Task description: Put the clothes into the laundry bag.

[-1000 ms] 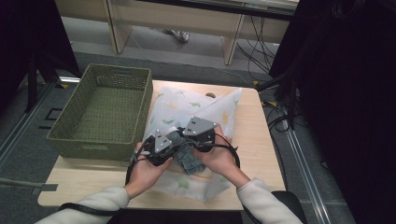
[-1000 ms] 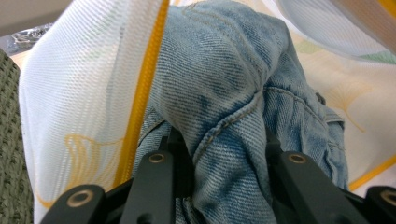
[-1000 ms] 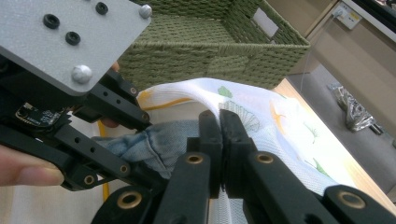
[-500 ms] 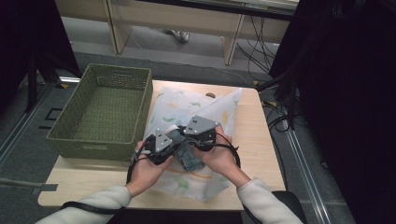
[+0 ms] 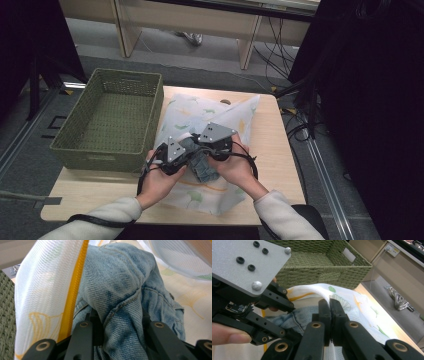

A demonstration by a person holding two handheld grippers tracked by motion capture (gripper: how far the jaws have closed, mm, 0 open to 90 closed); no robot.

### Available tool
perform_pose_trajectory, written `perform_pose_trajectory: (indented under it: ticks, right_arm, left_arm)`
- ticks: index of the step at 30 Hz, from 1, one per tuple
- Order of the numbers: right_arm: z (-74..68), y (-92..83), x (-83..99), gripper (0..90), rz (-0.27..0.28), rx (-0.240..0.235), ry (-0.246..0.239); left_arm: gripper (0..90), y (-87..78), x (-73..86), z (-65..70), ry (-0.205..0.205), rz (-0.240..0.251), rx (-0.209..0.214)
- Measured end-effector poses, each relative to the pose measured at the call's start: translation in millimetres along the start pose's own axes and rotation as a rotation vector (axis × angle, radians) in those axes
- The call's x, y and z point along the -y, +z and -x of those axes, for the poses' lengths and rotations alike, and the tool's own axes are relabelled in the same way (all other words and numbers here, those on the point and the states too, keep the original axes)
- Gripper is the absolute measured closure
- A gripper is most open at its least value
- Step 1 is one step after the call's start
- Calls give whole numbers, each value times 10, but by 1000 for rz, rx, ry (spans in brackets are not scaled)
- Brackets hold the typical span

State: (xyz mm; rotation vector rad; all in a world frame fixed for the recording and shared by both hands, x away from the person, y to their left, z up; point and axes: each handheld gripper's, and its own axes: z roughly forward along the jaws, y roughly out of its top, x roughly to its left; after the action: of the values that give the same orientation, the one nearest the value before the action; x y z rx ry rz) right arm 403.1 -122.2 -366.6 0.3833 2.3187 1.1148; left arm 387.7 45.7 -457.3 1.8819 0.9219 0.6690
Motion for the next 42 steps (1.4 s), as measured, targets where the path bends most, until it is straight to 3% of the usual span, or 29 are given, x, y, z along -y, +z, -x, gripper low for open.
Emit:
perform_pose_trajectory:
  ticks: [26,35,42]
  right_arm:
    - [-39,-8,-18,898,7,-16,15]
    - [-34,-1,-10,899,4,-17,11]
    - [-25,9,4,898,-5,-15,13]
  left_arm:
    - [676,117,-26,-21,0,9,-20]
    - [653,190,25,-62,-12,9,-31]
    - [615,255,94,-74,4,2,-38]
